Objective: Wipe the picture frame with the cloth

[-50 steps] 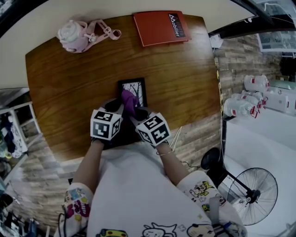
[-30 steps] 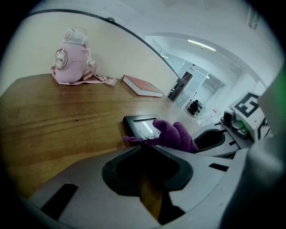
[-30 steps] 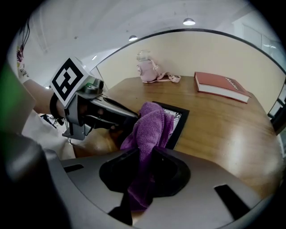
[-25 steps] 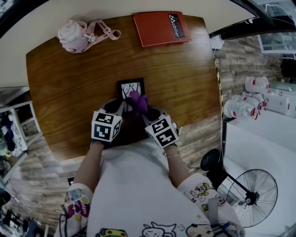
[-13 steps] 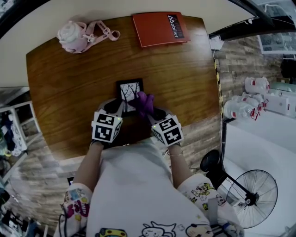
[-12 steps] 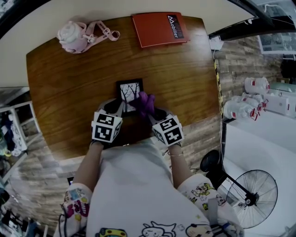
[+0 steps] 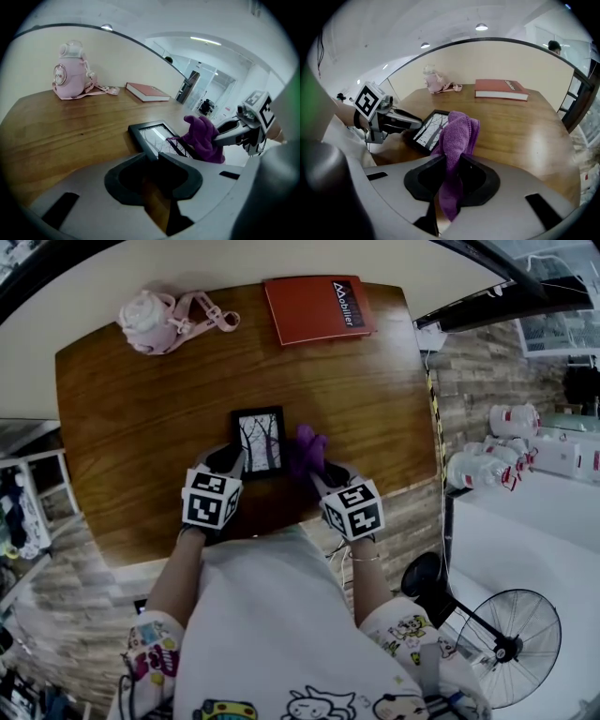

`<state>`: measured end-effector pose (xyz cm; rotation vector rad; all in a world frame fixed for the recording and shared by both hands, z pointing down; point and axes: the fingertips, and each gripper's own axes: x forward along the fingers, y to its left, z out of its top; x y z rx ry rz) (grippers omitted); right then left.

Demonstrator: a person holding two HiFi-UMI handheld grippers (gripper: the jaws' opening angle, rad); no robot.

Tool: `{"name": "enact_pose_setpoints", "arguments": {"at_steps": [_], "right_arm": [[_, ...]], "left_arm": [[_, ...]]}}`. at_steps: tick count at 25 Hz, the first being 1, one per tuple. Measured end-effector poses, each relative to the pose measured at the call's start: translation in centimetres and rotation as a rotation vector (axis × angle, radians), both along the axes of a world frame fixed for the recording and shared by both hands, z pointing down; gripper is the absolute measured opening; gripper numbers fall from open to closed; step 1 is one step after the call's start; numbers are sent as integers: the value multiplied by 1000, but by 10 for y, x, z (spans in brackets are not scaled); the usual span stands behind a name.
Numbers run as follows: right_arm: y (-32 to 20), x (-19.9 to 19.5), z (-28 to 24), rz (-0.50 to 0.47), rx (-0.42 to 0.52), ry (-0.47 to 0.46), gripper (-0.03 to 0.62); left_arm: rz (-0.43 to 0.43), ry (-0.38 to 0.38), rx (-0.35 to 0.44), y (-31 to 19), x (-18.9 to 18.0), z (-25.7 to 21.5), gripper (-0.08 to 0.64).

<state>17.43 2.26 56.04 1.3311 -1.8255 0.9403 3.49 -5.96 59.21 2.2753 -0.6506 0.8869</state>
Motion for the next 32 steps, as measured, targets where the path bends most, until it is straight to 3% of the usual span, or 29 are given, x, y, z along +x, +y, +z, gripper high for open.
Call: {"name": "enact_pose_setpoints", "arguments": {"at_steps": [12, 19, 27, 32], "right_arm": [[-34, -5, -69, -78, 190, -31, 65], [-75, -27, -118, -165, 351, -56, 64], [-115, -52, -176, -202, 514, -121, 66], [-123, -64, -202, -215, 609, -155, 66]], "left_arm": [[-102, 30, 103, -19, -21, -49, 66], [-214, 81, 233, -43, -51, -103, 66], [-309, 168, 387, -61, -80, -179, 66], [-349, 224, 442, -60, -93, -214, 66]]}}
